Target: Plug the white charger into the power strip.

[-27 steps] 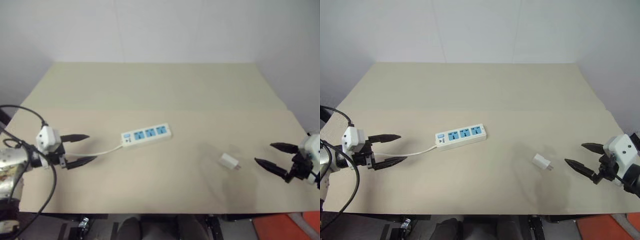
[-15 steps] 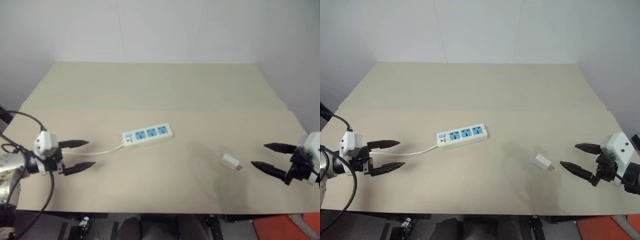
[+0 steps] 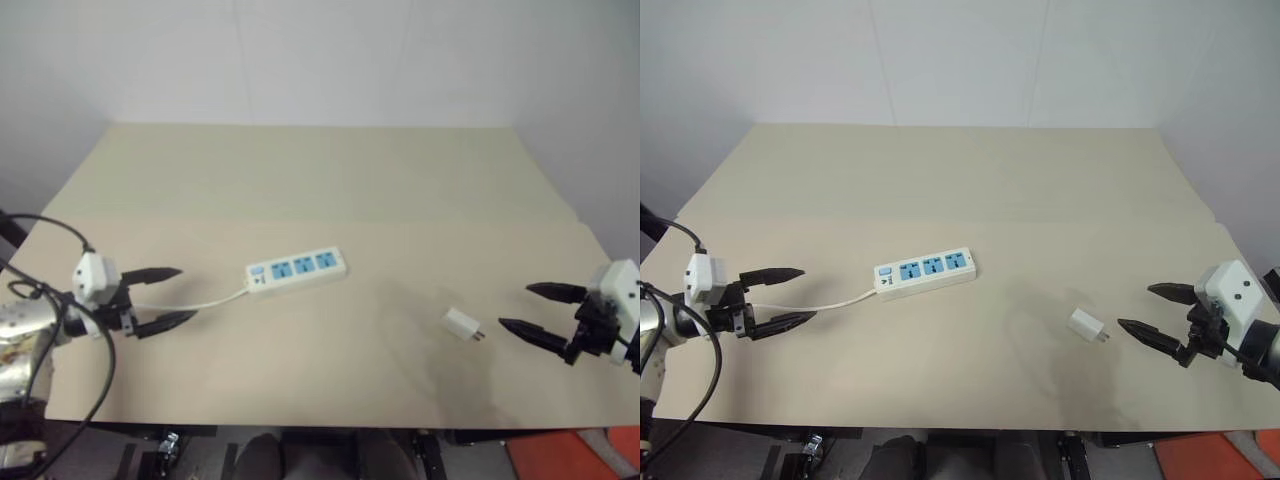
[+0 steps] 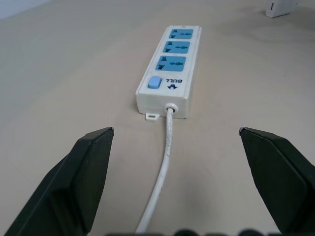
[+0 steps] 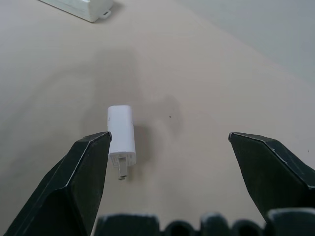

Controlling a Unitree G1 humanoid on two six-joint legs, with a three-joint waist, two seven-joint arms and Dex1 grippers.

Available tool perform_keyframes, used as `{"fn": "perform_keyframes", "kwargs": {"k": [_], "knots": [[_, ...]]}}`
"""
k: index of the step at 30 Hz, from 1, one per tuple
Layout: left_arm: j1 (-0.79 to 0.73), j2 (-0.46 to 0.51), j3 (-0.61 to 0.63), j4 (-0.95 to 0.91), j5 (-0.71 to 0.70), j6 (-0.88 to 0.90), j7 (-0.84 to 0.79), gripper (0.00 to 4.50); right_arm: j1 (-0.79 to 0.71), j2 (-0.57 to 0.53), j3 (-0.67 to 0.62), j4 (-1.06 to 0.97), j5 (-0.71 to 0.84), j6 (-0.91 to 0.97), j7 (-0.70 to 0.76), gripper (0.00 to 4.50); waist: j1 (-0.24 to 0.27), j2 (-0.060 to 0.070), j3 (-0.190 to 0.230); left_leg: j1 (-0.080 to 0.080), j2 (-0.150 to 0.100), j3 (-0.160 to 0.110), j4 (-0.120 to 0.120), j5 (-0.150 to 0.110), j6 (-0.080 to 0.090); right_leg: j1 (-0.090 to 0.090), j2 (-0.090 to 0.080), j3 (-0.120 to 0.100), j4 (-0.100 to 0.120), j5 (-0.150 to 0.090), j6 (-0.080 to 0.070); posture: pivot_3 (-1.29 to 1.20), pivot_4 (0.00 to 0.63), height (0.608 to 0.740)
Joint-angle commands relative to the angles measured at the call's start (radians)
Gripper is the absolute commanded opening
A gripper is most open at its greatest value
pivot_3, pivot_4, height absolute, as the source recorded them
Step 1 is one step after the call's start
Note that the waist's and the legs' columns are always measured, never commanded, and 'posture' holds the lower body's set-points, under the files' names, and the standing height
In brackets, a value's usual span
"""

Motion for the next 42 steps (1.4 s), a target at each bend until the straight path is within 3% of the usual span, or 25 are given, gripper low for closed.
{"fn": "perform_keyframes", "kwargs": {"k": [1,12,27,42], "knots": [[-0.039,-0.001,-0.01,0.027,0.013,-0.031,-0.012,4.47,0.016,0.004,-0.058,-0.068,0.024,0.014,-0.016,4.5,-0.001,0.0,0.0,0.0,0.0,0.0,0.0,0.0,0.0,0.0,0.0,0.0,0.0,0.0,0.0,0.0,0.15,0.74],[-0.211,-0.057,-0.078,0.25,0.069,-0.127,-0.079,4.47,0.061,0.031,-0.076,-0.133,0.03,0.012,-0.037,4.5,0.001,0.0,0.0,0.0,0.0,0.0,0.0,0.0,0.0,0.0,0.0,0.0,0.0,0.0,0.0,0.0,0.15,0.74],[-0.632,-0.212,-0.229,0.862,0.302,-0.41,-0.191,4.47,0.009,0.06,-0.007,-0.273,0.055,0.077,-0.136,4.5,0.015,-0.001,0.0,-0.004,-0.002,-0.001,0.001,0.0,0.0,-0.001,0.0,0.0,-0.001,0.001,0.001,0.0,0.15,0.74],[-0.741,-0.295,-0.273,1.001,0.484,-0.5,-0.024,4.47,0.032,0.095,0.014,-0.436,0.095,0.143,-0.201,4.5,0.02,-0.001,0.0,-0.004,-0.002,-0.003,0.002,0.0,0.0,-0.001,0.0,-0.001,0.0,0.001,0.001,0.0,0.15,0.74]]}}
